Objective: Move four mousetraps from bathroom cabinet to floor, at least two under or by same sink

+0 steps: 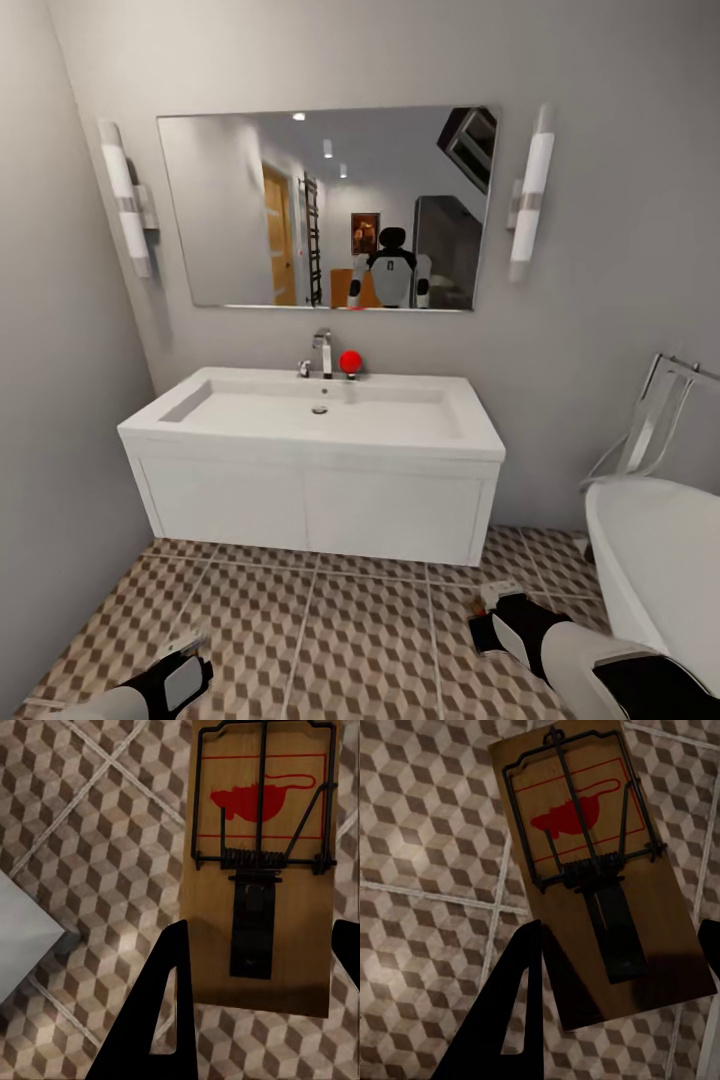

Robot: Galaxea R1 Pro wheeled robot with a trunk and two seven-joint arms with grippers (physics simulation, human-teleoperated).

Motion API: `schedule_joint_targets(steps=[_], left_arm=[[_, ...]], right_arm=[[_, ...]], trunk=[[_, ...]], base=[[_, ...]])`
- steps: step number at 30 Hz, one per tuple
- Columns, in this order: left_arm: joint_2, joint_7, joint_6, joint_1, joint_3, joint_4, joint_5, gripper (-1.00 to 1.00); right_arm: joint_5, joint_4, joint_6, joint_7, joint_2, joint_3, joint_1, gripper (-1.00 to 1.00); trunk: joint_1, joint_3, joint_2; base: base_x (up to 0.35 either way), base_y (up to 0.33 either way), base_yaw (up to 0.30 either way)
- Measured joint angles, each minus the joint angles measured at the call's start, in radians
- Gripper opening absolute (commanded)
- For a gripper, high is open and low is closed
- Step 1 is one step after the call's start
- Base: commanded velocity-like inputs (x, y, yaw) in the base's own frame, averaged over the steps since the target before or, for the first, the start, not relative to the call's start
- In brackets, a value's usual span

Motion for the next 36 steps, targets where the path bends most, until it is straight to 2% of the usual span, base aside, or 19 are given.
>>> schedule_joint_targets(steps=[7,13,21,28,36], left_arm=[[-0.001,0.0,-0.001,0.0,-0.001,0.0,0.0,-1.0],[-0.004,0.001,-0.002,0.0,-0.003,0.0,-0.005,-1.0],[-0.01,0.002,0.001,0.0,-0.009,0.0,-0.061,-1.0],[-0.057,0.003,0.002,0.0,-0.009,0.0,-0.085,-1.0],[-0.073,0.002,0.004,0.0,-0.008,0.0,-0.085,-1.0]], right_arm=[[-0.004,0.0,-0.002,0.0,0.0,0.0,0.0,-1.0],[-0.004,0.0,-0.002,0.0,-0.007,0.0,0.0,-1.0],[-0.008,0.0,-0.007,0.001,-0.02,0.0,0.0,-1.0],[-0.01,0.0,-0.007,0.001,-0.021,0.0,0.0,-1.0],[-0.01,0.001,-0.006,0.002,-0.021,0.0,0.0,-1.0]], trunk=[[0.0,0.0,0.0],[0.001,0.0,0.0],[0.001,0.0,0.0],[0.001,0.0,0.0],[0.001,0.0,0.0]], base=[[0.298,0.086,0.0],[0.065,0.019,0.0],[0.008,0.002,0.0],[0.0,0.0,0.0],[0.0,0.0,0.0]])
